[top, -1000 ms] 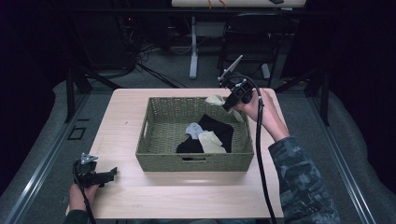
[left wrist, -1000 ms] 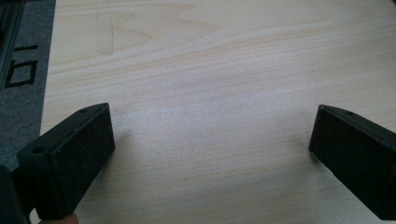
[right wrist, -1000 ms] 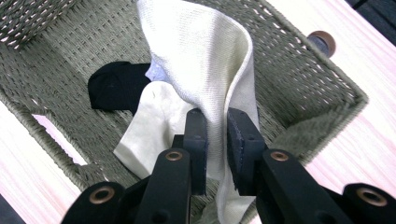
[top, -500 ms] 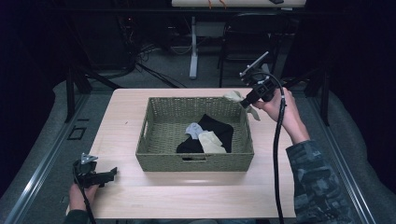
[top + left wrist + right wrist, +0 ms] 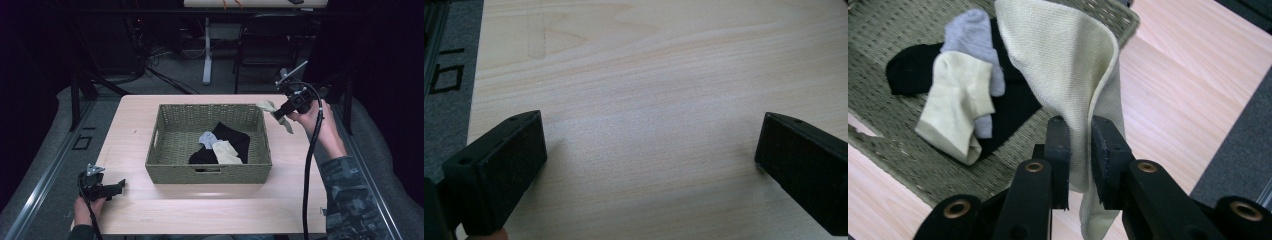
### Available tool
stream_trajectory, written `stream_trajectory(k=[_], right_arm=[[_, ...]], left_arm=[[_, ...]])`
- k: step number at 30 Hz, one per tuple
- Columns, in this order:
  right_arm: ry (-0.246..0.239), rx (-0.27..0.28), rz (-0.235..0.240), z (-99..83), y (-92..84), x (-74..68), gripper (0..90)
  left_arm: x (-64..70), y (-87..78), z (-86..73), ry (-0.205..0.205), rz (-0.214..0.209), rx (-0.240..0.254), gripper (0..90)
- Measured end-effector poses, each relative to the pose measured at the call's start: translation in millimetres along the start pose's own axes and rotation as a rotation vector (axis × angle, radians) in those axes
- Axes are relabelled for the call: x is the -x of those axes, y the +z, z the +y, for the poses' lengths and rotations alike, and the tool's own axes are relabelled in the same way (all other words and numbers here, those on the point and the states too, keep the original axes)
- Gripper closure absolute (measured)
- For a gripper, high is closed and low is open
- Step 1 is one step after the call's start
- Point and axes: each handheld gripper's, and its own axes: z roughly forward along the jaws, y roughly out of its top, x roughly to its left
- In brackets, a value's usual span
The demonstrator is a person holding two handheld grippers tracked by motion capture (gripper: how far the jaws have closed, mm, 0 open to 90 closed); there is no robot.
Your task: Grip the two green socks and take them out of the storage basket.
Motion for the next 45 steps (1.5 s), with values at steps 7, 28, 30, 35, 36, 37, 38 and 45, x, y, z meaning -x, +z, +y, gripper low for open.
stream_trajectory(k=[7, 28, 30, 35, 36, 37, 38, 45], right_arm=[[0.064, 0.002, -0.010, -19.2, 4.5, 21.3, 78.8], [0.159, -0.090, -0.005, -62.3, 70.2, 45.0, 78.7], [0.157, -0.108, -0.001, -65.0, 77.8, 45.7, 78.7], [0.167, -0.130, -0.003, -71.2, 94.3, 46.2, 78.6], [0.174, -0.134, -0.002, -73.6, 100.0, 46.8, 78.5], [0.174, -0.134, -0.002, -73.6, 100.0, 46.8, 78.5], [0.178, -0.137, -0.001, -74.8, 102.8, 46.9, 78.5], [0.201, -0.157, 0.014, -82.7, 122.5, 48.0, 78.1]], left_arm=[[0.0, 0.0, 0.0, 0.000, 0.000, 0.000, 0.0], [0.0, -0.1, -0.1, 0.001, 0.000, 0.000, 0.0], [0.0, -0.1, -0.1, 0.001, 0.000, 0.000, 0.0], [0.0, -0.1, -0.1, 0.000, 0.000, 0.000, 0.0], [0.0, -0.1, -0.1, 0.001, 0.000, 0.000, 0.0], [0.0, -0.1, -0.1, 0.001, 0.000, 0.000, 0.0], [0.0, -0.1, -0.1, 0.000, 0.000, 0.000, 0.0], [0.0, -0.1, -0.1, 0.000, 0.000, 0.000, 0.0]])
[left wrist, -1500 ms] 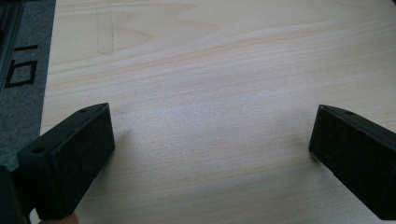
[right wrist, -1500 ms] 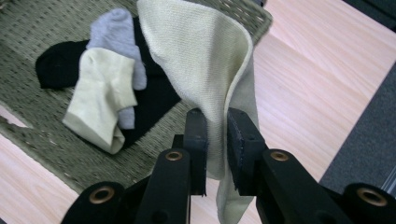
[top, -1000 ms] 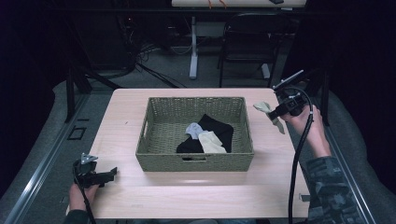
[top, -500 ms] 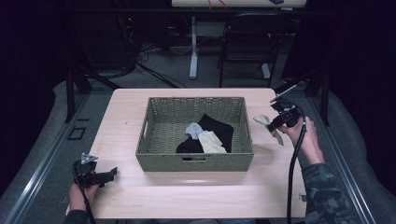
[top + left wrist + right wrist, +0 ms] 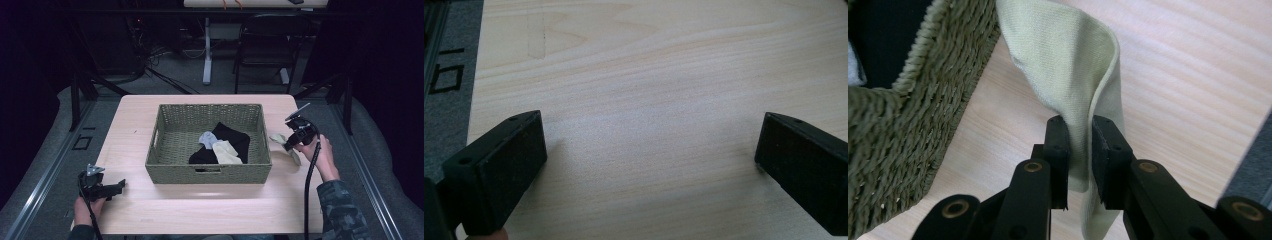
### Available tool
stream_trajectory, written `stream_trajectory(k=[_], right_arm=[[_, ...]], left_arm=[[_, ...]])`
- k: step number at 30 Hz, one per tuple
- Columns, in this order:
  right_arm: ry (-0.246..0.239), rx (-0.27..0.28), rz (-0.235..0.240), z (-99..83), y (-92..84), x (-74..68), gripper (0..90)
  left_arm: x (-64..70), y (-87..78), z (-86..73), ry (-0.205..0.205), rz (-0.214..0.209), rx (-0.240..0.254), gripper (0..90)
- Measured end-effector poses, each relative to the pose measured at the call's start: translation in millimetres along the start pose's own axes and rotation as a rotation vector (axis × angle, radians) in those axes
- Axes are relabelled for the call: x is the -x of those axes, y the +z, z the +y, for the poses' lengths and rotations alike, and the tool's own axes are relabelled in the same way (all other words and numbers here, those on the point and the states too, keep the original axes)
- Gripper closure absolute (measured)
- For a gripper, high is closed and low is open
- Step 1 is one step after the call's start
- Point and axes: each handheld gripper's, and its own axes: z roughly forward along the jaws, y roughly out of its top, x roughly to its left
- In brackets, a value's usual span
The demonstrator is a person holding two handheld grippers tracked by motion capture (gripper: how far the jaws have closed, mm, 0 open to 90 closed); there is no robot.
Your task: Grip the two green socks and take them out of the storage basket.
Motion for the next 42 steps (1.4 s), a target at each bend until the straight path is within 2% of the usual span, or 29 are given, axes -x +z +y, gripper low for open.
stream_trajectory(k=[3, 4, 6, 8, 10, 12, 13, 14, 16, 17, 19, 20, 21, 24, 25, 28, 29, 30, 31, 33, 42], right_arm=[[0.008, -0.009, 0.001, -1.0, 7.6, 0.8, 77.6], [-0.001, -0.028, 0.006, -0.7, 10.9, 1.4, 76.3], [0.013, -0.014, 0.011, -1.6, 13.9, 0.7, 74.9], [0.014, -0.026, 0.005, -1.0, 14.2, 0.5, 64.0], [0.016, -0.022, 0.007, -0.8, 12.7, 0.2, 60.5], [0.002, -0.026, 0.012, 0.8, 5.7, 0.5, 49.8], [-0.004, -0.003, 0.008, 1.8, -4.0, -1.0, 43.9], [-0.004, -0.003, 0.008, 1.8, -4.0, -1.0, 43.9], [-0.011, 0.019, 0.010, 3.1, -15.3, -3.5, 38.6], [-0.012, 0.061, 0.011, 3.8, -25.3, -7.7, 32.9], [-0.039, 0.061, 0.022, 6.2, -37.1, -10.4, 27.3], [-0.039, 0.061, 0.022, 6.2, -37.1, -10.4, 27.3], [-0.047, 0.085, 0.028, 8.0, -46.4, -15.1, 22.2], [-0.067, 0.105, 0.038, 10.3, -55.3, -20.1, 17.1], [-0.092, 0.118, 0.042, 13.0, -64.1, -25.7, 14.7], [-0.115, 0.140, 0.041, 16.0, -72.1, -32.3, 13.4], [-0.130, 0.144, 0.038, 17.9, -76.3, -36.0, 12.7], [-0.139, 0.174, 0.050, 21.2, -83.8, -44.6, 10.2], [-0.139, 0.174, 0.050, 21.2, -83.8, -44.6, 10.2], [-0.170, 0.181, 0.044, 27.5, -94.5, -56.2, 6.5], [-0.234, 0.198, 0.049, 43.9, -105.4, -84.9, 0.0]], left_arm=[[0.0, 0.0, 0.0, 0.000, 0.000, 0.000, 0.0], [0.0, 0.0, 0.0, 0.000, 0.000, 0.000, 0.0], [0.0, 0.0, 0.0, 0.000, 0.000, 0.000, 0.0], [0.0, 0.0, 0.0, 0.000, 0.000, 0.000, 0.0], [0.0, 0.0, 0.0, 0.000, 0.000, 0.000, 0.0], [0.0, 0.0, 0.0, 0.000, 0.000, 0.000, 0.0], [0.0, 0.0, 0.0, 0.000, 0.000, 0.000, 0.0], [0.0, 0.0, 0.0, 0.000, 0.000, 0.000, 0.0], [0.0, 0.0, 0.0, 0.000, 0.000, 0.000, 0.0], [0.0, 0.0, 0.0, 0.000, 0.000, 0.000, 0.0], [0.0, 0.0, 0.0, 0.000, 0.000, 0.000, 0.0], [0.0, 0.0, 0.0, 0.000, 0.000, 0.000, 0.0], [0.0, 0.0, 0.0, 0.000, 0.000, 0.000, 0.0], [0.0, -0.1, 0.0, 0.001, 0.000, -0.001, 0.0], [0.0, 0.1, -0.1, 0.000, 0.001, 0.001, 0.0], [0.0, 0.0, 0.0, 0.000, 0.000, 0.000, 0.0], [0.0, 0.0, 0.0, 0.000, 0.000, 0.000, 0.0], [0.1, 0.1, -0.1, 0.000, 0.001, 0.002, 0.0], [0.0, 0.0, 0.0, 0.000, 0.000, 0.000, 0.0], [0.0, 0.0, 0.0, 0.000, 0.000, 0.000, 0.0], [0.0, 0.1, -0.1, 0.000, 0.001, 0.001, 0.0]])
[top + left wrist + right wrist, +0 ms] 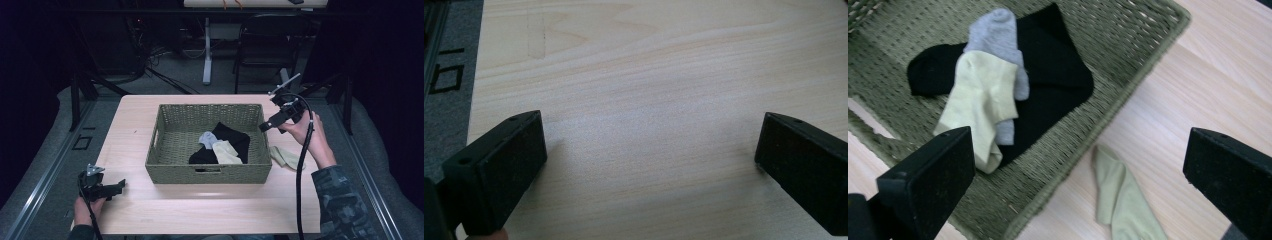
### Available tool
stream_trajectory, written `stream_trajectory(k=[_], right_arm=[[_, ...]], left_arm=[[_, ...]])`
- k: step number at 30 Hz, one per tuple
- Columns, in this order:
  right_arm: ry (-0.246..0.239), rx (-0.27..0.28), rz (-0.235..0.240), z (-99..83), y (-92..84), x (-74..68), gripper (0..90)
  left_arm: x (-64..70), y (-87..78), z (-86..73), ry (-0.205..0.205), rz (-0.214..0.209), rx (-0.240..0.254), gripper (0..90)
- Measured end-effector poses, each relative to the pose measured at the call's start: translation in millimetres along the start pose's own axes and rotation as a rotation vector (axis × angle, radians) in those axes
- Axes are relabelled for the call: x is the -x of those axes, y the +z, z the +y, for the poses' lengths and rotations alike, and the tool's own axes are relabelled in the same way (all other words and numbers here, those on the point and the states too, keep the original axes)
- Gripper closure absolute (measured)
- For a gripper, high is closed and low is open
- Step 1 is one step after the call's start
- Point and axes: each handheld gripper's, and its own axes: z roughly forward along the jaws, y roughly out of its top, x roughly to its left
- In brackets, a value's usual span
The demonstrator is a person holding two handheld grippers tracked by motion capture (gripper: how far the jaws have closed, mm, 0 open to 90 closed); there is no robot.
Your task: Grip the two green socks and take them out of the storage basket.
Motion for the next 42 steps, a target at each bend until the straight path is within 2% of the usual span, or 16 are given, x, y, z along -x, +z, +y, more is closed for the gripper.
stream_trajectory(k=[2, 5, 6, 14, 21, 25, 30, 36, 39, 42], right_arm=[[-0.020, -0.008, 0.012, 7.7, 3.9, -8.2, 0.0], [-0.035, -0.020, 0.016, 12.4, 7.1, -13.1, 0.0], [-0.047, -0.022, 0.023, 17.2, 11.9, -18.7, 0.0], [-0.083, -0.048, 0.046, 31.7, 32.2, -37.6, 0.0], [-0.088, -0.056, 0.076, 39.8, 51.6, -51.8, 0.5], [-0.108, -0.040, 0.081, 40.3, 59.8, -57.6, 2.2], [-0.115, -0.047, 0.097, 38.9, 70.7, -61.8, 3.9], [-0.117, -0.088, 0.108, 35.3, 91.8, -66.3, 8.3], [-0.121, -0.137, 0.113, 32.2, 106.6, -68.6, 12.0], [-0.118, -0.151, 0.120, 30.1, 114.2, -70.0, 12.0]], left_arm=[[0.0, 0.0, 0.0, 0.000, 0.000, 0.000, 0.0], [-0.1, -0.1, 0.1, 0.001, 0.000, -0.001, 0.0], [-0.1, -0.1, 0.1, 0.000, -0.001, -0.001, 0.0], [0.0, 0.0, 0.0, 0.000, 0.000, -0.001, 0.0], [0.0, 0.0, 0.0, 0.000, 0.000, -0.001, 0.0], [0.0, -0.1, 0.0, 0.000, 0.000, -0.001, 0.0], [0.0, -0.1, 0.0, 0.000, 0.000, -0.001, 0.0], [0.0, -0.1, 0.0, 0.000, -0.001, -0.001, 0.0], [-0.1, -0.1, 0.0, 0.000, 0.000, -0.001, 0.0], [-0.1, -0.1, 0.0, 0.000, -0.001, -0.001, 0.0]])
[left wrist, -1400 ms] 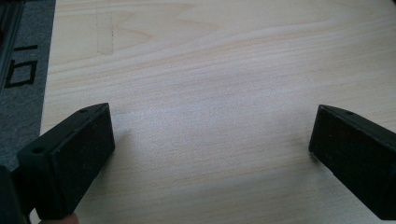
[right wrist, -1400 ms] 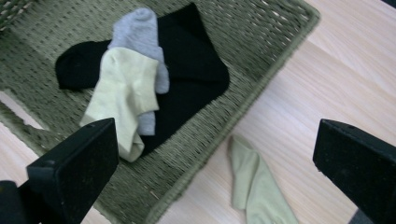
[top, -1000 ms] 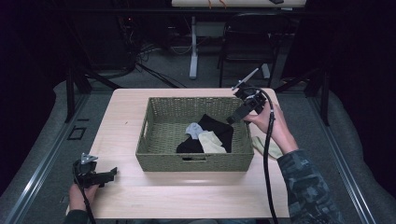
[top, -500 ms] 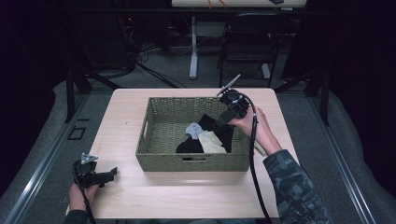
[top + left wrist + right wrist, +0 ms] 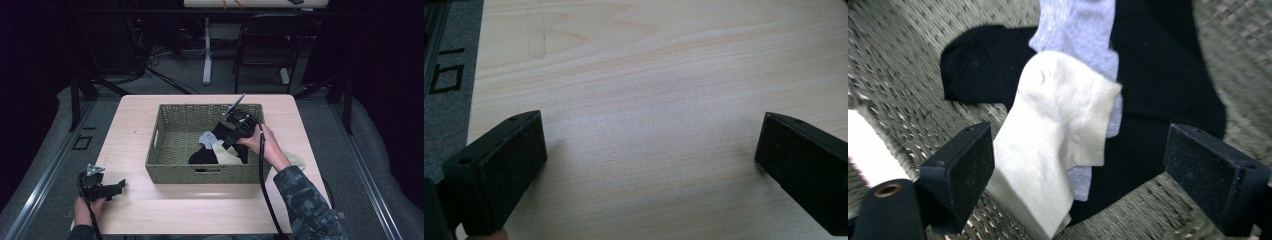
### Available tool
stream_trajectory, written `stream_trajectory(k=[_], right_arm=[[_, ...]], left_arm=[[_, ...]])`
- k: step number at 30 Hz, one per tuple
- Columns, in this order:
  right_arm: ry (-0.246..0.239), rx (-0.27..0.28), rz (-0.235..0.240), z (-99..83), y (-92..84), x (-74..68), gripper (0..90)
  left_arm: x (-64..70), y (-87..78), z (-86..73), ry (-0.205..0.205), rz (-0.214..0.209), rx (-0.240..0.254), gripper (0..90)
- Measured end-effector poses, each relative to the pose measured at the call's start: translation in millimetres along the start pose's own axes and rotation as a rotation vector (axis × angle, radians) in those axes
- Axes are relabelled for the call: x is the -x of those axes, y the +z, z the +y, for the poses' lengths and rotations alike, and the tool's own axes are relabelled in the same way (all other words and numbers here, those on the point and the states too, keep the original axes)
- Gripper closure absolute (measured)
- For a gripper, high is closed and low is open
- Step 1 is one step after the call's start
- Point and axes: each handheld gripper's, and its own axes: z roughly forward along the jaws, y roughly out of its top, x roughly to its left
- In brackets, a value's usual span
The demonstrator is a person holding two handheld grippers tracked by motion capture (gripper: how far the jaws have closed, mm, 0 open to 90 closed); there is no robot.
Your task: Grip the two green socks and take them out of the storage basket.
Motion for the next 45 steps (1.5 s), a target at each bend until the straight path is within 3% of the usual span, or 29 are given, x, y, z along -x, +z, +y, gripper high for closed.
stream_trajectory(k=[6, 12, 15, 20, 22, 23, 24, 31, 45], right_arm=[[-0.010, -0.038, 0.008, -0.6, 17.6, -2.9, 11.5], [-0.010, -0.061, 0.017, -0.7, 30.1, -6.7, 16.1], [-0.018, -0.100, 0.020, -0.5, 37.1, -8.7, 19.1], [-0.022, -0.133, 0.025, -0.5, 46.4, -11.0, 31.8], [-0.023, -0.145, 0.019, -0.6, 48.2, -12.3, 44.3], [-0.029, -0.172, 0.008, -0.1, 48.8, -12.6, 57.1], [-0.033, -0.173, 0.006, -0.5, 49.3, -12.5, 63.0], [-0.038, -0.184, -0.002, -0.9, 43.1, -13.1, 86.2], [-0.043, -0.117, -0.010, 3.7, 7.8, -9.5, 87.1]], left_arm=[[0.0, 0.0, 0.0, 0.000, 0.000, 0.000, 0.0], [0.0, 0.0, 0.0, 0.000, 0.000, 0.000, 0.0], [0.0, 0.0, 0.0, 0.000, 0.000, 0.000, 0.0], [0.0, 0.0, 0.0, 0.000, 0.000, 0.000, 0.0], [0.0, 0.0, 0.0, 0.000, 0.000, 0.000, 0.0], [0.0, 0.0, 0.0, 0.000, 0.000, 0.000, 0.0], [0.0, 0.0, 0.0, 0.000, 0.000, 0.000, 0.0], [0.0, 0.0, 0.0, 0.000, 0.000, 0.000, 0.0], [0.0, 0.0, 0.0, 0.000, 0.000, 0.000, 0.0]])
